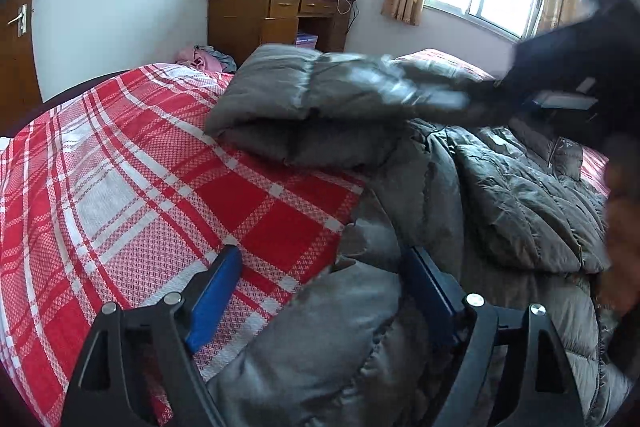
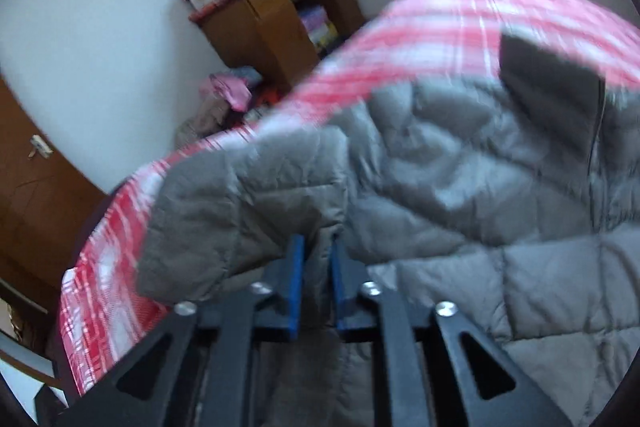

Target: Fold large clothes

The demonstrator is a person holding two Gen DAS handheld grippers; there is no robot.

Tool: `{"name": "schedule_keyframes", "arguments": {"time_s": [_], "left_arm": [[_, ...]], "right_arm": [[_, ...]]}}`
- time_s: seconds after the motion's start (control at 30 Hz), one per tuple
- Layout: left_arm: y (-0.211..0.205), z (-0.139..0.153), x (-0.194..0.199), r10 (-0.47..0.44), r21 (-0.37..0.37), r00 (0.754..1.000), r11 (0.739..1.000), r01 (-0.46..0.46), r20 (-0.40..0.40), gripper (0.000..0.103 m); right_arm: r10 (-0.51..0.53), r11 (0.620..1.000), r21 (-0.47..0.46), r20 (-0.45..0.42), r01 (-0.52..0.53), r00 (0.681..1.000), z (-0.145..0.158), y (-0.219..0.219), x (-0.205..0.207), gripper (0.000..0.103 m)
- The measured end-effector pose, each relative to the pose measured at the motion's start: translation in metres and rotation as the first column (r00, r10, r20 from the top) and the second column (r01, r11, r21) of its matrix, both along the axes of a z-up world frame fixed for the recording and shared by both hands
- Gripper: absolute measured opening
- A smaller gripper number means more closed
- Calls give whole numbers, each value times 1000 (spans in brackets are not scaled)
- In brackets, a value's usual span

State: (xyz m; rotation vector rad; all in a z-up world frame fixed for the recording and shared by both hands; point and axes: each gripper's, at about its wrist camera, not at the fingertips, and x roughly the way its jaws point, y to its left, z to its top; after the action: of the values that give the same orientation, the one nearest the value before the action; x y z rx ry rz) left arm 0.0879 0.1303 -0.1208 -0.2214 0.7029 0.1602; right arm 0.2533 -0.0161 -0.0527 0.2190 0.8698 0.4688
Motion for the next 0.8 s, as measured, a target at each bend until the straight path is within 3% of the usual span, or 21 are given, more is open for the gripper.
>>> {"name": "schedule_keyframes", "arguments": {"time_s": [0.17,0.33,0.43,0.6,0.7,0.8], "left_arm": [[3,0,4,-4,-3,1000,1000,4,-3,85],[3,0,5,-5,-8,1000,1000,5,-7,85],[4,2,7,-4,-14,1000,1000,4,-22,85],[8,19,9,22,14,998,1000,-21,-67,85],[3,51,7,27,84,1000,996,-27,5,85],[-11,78,18,-6,121,999,993,1,38,85]], "right_arm": [[-67,997,41,181,61,981,64,-39,-35,11],[-168,986,52,256,160,952,102,-106,-72,11],[-240,970,40,265,238,934,109,-144,-92,11],[-357,924,-64,213,378,909,75,-205,-118,11],[-421,890,-126,141,439,896,36,-225,-126,11],[-450,883,-121,57,454,891,3,-241,-128,11]]}}
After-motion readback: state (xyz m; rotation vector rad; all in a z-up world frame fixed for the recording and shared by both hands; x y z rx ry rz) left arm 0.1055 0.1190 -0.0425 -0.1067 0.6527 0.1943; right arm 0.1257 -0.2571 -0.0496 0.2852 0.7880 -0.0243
